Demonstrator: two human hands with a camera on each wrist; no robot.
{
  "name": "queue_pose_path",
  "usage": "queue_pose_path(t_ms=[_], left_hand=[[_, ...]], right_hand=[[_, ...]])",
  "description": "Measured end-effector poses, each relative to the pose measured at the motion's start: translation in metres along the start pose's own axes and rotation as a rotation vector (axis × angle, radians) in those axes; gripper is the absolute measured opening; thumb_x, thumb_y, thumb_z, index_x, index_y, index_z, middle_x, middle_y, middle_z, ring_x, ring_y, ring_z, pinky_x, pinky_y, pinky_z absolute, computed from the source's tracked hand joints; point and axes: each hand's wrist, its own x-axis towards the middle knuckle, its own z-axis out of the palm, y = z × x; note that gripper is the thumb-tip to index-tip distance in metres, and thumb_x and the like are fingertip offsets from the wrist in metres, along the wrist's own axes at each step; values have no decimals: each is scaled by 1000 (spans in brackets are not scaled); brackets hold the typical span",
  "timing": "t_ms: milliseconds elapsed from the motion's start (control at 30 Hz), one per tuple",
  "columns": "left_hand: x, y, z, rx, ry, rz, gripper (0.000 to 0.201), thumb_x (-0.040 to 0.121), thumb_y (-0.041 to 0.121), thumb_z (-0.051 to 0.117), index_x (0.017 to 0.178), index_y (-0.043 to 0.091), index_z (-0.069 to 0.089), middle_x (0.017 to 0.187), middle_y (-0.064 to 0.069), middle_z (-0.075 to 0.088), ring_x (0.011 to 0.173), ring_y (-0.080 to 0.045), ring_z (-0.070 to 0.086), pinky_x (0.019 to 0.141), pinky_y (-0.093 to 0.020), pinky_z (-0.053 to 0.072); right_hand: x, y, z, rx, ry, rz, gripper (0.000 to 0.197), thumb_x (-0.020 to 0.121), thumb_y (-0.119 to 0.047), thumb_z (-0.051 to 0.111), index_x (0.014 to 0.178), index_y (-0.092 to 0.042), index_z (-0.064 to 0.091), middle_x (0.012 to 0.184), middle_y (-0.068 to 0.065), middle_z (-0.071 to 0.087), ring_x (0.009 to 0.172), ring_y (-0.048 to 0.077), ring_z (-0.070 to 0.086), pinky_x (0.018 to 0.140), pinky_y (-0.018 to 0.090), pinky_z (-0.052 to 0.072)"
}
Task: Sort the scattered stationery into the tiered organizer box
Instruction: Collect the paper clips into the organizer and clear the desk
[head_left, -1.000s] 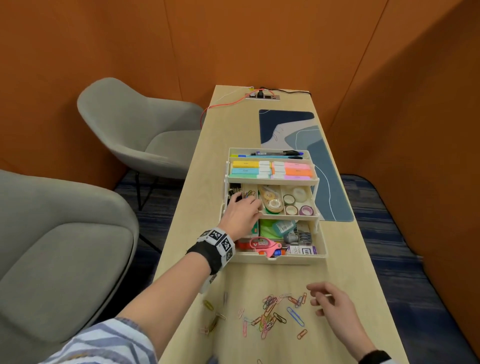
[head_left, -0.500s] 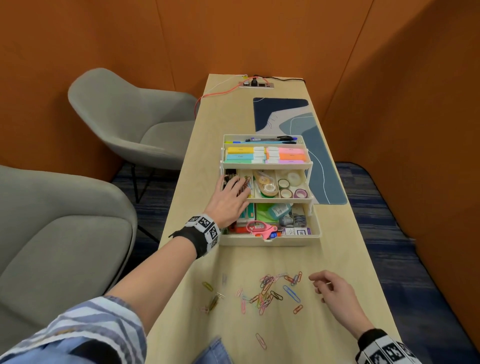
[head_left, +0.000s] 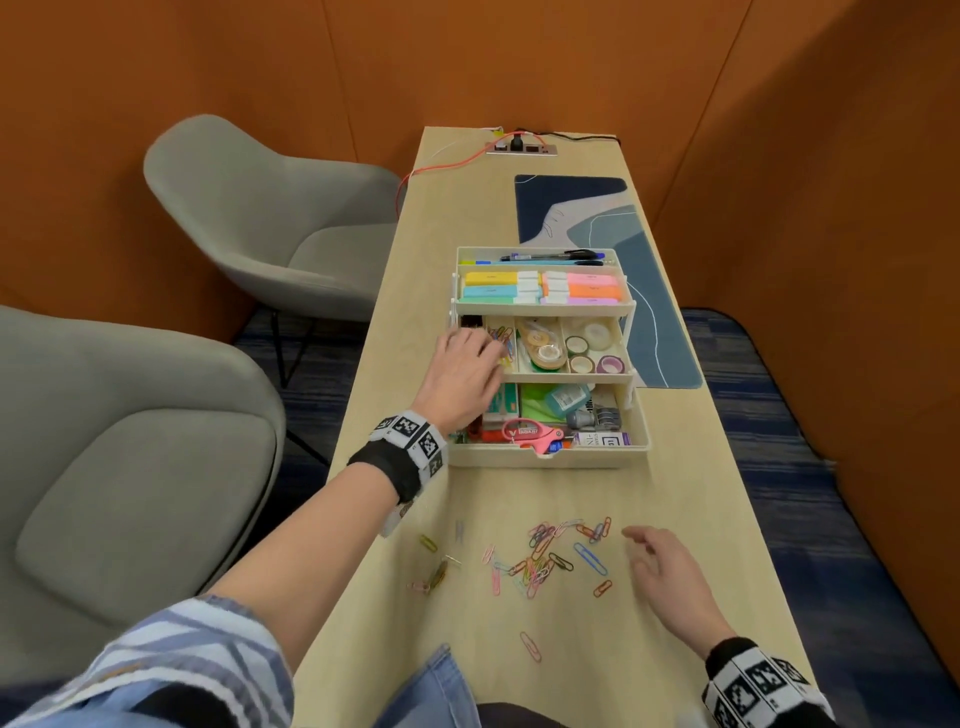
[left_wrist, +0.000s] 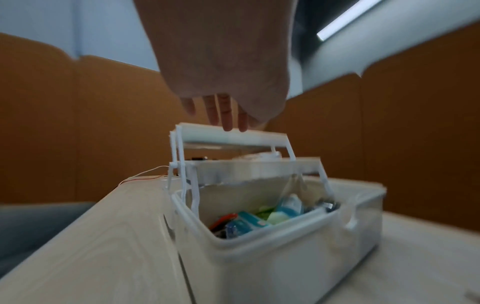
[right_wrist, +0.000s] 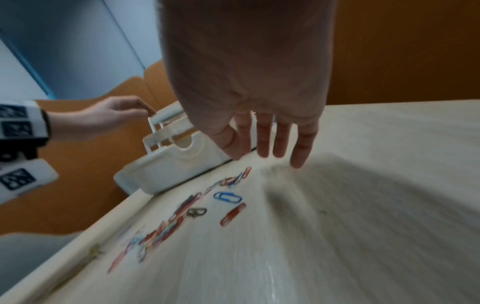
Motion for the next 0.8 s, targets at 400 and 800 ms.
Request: queue_pose_path(t_ms=[400,800], left_hand=[[-217,30,26,-134,-730,-286,91,83,63,52,147,42,-8,159,4,-2,145,-26,6,116,-49,20],[-191,38,45,-155,-485,-271,52,90,-2,44,132,27,48,125,3,48,107,-17,42,82,-28,47]], right_hand=[[7,-53,63,-578,-183,-322,58,93,-36,46,146,-29,23,153,3,24,134,26,28,109,35,29],[32,-57,52,-174,-180,-154,13,85,-3,57,83,-15,62,85,-1,54,76,17,56,67,19,42]])
